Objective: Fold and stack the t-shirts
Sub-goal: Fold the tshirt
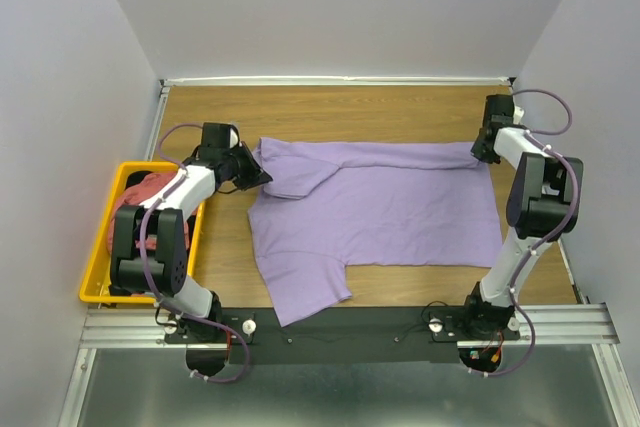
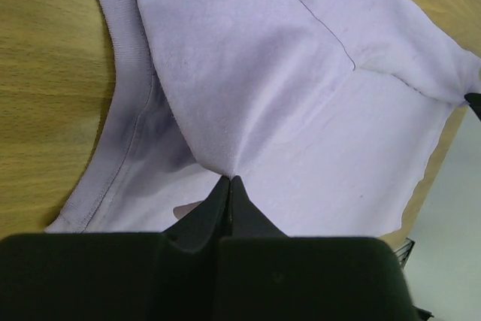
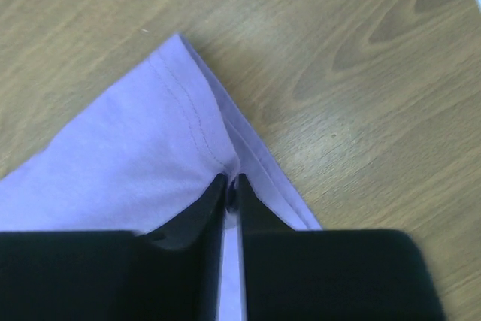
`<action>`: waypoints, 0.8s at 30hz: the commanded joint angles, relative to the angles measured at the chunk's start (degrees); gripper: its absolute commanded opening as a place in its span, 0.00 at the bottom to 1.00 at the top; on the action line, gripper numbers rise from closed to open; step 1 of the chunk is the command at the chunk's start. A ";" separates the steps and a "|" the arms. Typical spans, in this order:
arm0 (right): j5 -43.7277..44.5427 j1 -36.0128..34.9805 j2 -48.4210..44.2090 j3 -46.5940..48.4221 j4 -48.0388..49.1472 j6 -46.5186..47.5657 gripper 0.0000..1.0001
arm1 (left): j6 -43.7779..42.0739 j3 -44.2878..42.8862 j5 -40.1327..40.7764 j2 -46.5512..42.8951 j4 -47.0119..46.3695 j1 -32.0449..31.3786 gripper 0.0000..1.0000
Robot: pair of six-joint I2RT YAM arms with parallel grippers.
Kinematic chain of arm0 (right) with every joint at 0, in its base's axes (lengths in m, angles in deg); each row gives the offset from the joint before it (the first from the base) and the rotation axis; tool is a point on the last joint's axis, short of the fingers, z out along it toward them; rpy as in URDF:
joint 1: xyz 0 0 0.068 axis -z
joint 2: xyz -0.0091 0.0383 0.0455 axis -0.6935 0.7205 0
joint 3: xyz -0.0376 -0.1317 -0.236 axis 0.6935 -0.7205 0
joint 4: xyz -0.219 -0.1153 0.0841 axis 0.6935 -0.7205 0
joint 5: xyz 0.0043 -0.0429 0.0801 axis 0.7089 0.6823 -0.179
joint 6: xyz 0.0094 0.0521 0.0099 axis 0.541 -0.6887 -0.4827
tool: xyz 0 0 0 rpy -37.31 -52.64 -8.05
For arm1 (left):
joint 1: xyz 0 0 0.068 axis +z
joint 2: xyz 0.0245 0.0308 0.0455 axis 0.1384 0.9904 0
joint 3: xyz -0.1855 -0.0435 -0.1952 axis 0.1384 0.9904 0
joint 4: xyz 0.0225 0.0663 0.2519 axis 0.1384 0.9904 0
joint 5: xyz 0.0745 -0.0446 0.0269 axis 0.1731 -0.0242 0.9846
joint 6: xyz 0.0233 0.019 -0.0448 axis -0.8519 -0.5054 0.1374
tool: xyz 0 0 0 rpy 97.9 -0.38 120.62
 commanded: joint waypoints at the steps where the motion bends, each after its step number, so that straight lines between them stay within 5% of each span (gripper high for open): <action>1: 0.74 0.91 2.13 -0.66 -1.57 -1.47 0.24 | -0.64 2.25 -1.45 -0.33 -1.51 0.49 0.00; 5: -2.94 0.91 0.30 -0.31 -1.66 -1.21 0.51 | 0.15 5.32 -2.77 -2.79 -2.65 0.49 0.14; 6: -3.47 1.00 -0.06 0.12 -1.66 -0.86 0.57 | 0.32 6.63 -3.29 -4.27 -3.00 0.49 0.31; 10: -8.30 2.74 -1.64 1.88 -1.57 0.37 0.65 | 0.68 8.23 -3.22 -7.71 -4.15 0.49 0.64; 12: -14.16 5.29 -1.47 3.02 -1.48 -0.15 0.66 | 0.24 7.97 -2.16 -8.42 -4.85 1.01 0.72; 19: -25.88 8.29 1.25 6.72 -0.96 -1.39 0.63 | -5.28 2.97 -1.19 -1.68 -8.98 5.05 0.73; 24: -33.62 8.12 1.70 5.58 1.24 -2.00 0.61 | -9.42 -4.77 -0.66 5.98 -10.04 5.14 0.65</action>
